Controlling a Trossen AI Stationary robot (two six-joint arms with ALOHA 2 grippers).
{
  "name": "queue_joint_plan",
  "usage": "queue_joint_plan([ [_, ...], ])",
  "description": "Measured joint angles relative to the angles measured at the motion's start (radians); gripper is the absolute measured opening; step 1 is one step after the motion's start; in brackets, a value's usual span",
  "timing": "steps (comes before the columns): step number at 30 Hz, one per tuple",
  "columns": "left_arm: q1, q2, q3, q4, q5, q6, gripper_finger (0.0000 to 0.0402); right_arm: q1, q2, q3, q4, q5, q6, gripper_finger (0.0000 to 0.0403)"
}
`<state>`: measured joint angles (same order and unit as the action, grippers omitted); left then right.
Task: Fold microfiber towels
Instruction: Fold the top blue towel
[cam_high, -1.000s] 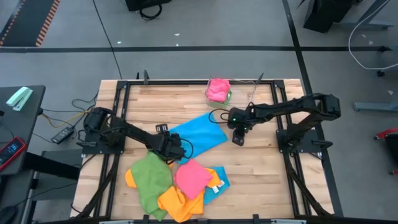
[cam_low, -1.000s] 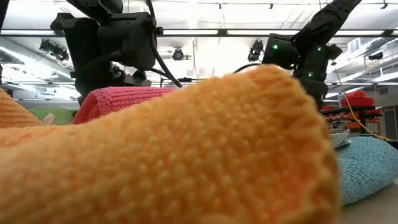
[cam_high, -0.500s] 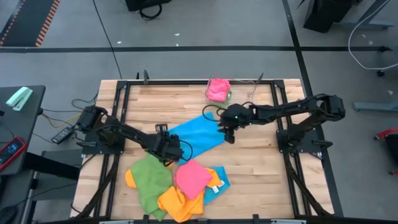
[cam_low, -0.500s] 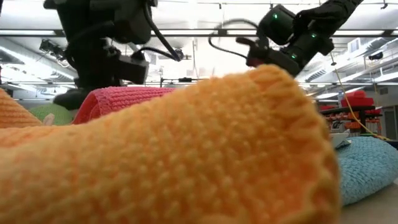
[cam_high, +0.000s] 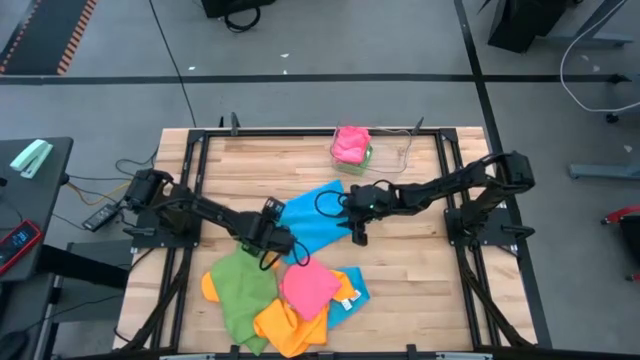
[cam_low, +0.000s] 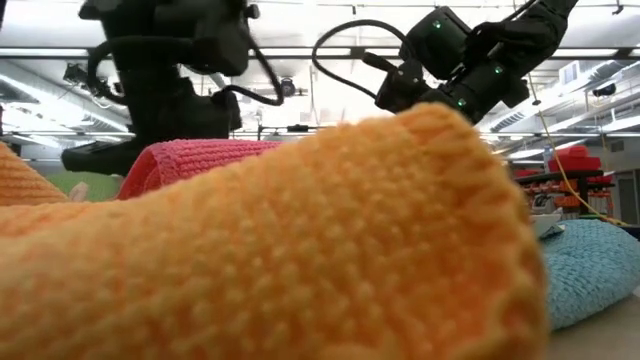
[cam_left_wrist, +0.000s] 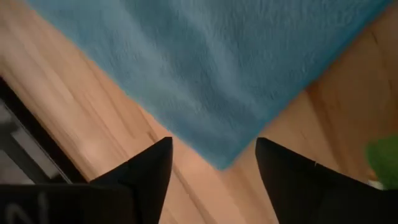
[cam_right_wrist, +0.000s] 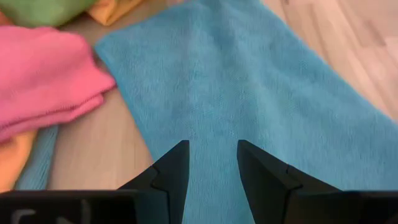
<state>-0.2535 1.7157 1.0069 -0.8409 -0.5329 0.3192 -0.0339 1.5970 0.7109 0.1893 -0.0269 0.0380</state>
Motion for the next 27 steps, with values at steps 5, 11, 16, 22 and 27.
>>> queue_joint_plan([
  [5, 0.024, 0.0, 0.0, 0.091, 0.128, 0.126, 0.0253, 0.0, 0.0, 0.0, -0.005, 0.001, -0.005, 0.0145],
  [11, 0.044, 0.002, 0.0, 0.091, 0.142, 0.164, 0.0246, 0.0, 0.0, 0.0, -0.008, 0.001, -0.005, 0.0145],
  [16, 0.048, 0.05, 0.0, 0.085, 0.154, 0.165, 0.0254, 0.0, 0.0, 0.0, -0.008, 0.001, 0.008, 0.0145],
  [22, 0.048, 0.071, 0.001, 0.064, 0.126, 0.163, 0.0257, 0.0, 0.0, 0.0, -0.009, 0.001, 0.016, 0.0145],
  [27, 0.057, 0.081, 0.0, 0.075, 0.094, 0.165, 0.0243, 0.0, -0.001, 0.0, -0.007, 0.0, 0.017, 0.0145],
])
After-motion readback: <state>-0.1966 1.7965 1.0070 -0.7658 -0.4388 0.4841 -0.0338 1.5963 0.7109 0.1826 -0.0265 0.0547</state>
